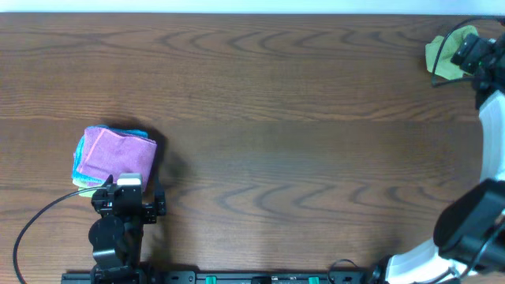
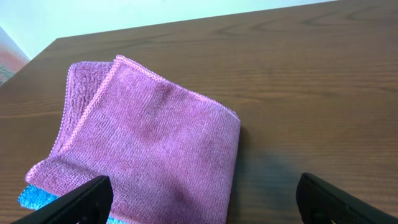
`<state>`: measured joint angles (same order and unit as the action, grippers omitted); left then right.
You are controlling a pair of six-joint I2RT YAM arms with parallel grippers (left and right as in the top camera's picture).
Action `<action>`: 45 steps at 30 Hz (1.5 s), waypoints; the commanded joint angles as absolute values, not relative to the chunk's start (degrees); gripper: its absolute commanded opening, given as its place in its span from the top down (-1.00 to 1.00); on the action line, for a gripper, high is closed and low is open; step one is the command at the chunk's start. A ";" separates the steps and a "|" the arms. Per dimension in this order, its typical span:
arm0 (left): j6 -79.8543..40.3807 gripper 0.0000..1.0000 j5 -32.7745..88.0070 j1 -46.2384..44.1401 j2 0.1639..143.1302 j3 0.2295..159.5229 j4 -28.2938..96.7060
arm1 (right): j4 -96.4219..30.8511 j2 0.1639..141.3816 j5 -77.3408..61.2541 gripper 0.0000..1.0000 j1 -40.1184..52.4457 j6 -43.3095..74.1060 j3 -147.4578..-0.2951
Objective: Fold the cloth
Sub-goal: 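Lower the right gripper onto the green cloth and pinch its edge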
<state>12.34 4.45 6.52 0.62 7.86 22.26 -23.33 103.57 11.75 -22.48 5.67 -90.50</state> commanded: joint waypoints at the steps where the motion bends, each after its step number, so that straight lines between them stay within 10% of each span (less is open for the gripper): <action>1: 13.32 -0.91 4.05 6.17 0.25 6.66 22.61 | -25.67 108.64 11.86 -0.99 -23.11 6.35 -97.36; 45: 13.30 -0.91 4.05 6.17 0.25 6.66 22.61 | -21.85 143.06 -1.74 -0.93 -27.68 18.65 -115.59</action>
<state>12.34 4.47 6.52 0.62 7.86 22.26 -22.13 140.27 -0.91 -27.46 17.65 -114.39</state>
